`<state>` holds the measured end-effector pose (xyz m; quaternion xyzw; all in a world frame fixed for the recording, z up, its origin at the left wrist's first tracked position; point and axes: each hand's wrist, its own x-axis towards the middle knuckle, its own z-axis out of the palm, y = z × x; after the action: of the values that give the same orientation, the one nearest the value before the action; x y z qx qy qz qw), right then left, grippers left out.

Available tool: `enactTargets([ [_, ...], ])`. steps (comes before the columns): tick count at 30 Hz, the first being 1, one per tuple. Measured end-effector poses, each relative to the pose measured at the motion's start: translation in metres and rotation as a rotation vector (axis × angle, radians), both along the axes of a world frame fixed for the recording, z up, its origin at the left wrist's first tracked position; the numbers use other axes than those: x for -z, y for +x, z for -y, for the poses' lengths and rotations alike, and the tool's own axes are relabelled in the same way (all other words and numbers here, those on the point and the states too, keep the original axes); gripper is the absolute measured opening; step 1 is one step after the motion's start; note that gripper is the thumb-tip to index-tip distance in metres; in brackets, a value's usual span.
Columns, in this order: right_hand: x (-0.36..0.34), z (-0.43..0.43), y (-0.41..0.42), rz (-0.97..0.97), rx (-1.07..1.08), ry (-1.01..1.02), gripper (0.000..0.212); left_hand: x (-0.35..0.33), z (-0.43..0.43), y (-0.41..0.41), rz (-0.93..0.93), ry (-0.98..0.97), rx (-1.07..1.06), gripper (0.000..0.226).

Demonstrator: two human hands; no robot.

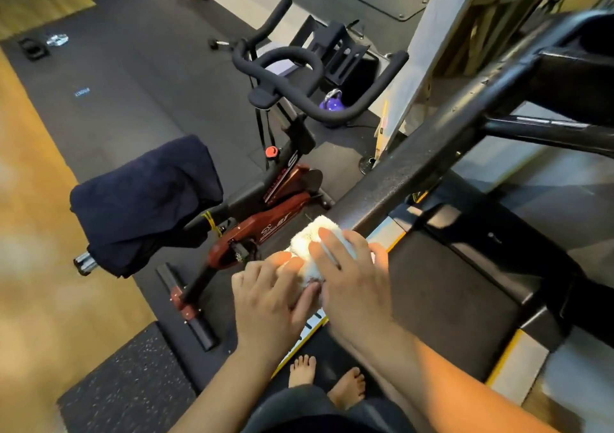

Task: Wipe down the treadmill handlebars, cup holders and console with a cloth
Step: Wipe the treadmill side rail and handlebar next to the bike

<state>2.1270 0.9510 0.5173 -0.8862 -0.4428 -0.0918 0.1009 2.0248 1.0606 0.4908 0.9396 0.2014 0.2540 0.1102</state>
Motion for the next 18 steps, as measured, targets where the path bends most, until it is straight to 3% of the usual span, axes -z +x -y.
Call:
enactTargets([
  [5,-0.010,0.005,0.032,0.074,0.151,-0.087,0.049,-0.025,0.009,0.039,-0.120,0.010,0.071,0.022],
  [7,-0.017,0.010,0.052,0.091,0.223,-0.104,0.045,-0.027,0.016,0.061,-0.171,0.071,0.119,0.035],
  [11,-0.013,0.012,0.045,0.035,0.218,-0.044,0.051,-0.017,0.017,0.048,-0.112,-0.007,0.209,0.043],
  [14,0.002,0.008,0.007,-0.019,0.180,0.020,0.063,-0.009,0.006,0.013,-0.097,-0.047,0.157,0.042],
  [18,0.000,0.020,0.028,0.043,0.061,-0.021,0.057,-0.013,0.010,0.016,-0.136,-0.071,0.123,0.046],
])
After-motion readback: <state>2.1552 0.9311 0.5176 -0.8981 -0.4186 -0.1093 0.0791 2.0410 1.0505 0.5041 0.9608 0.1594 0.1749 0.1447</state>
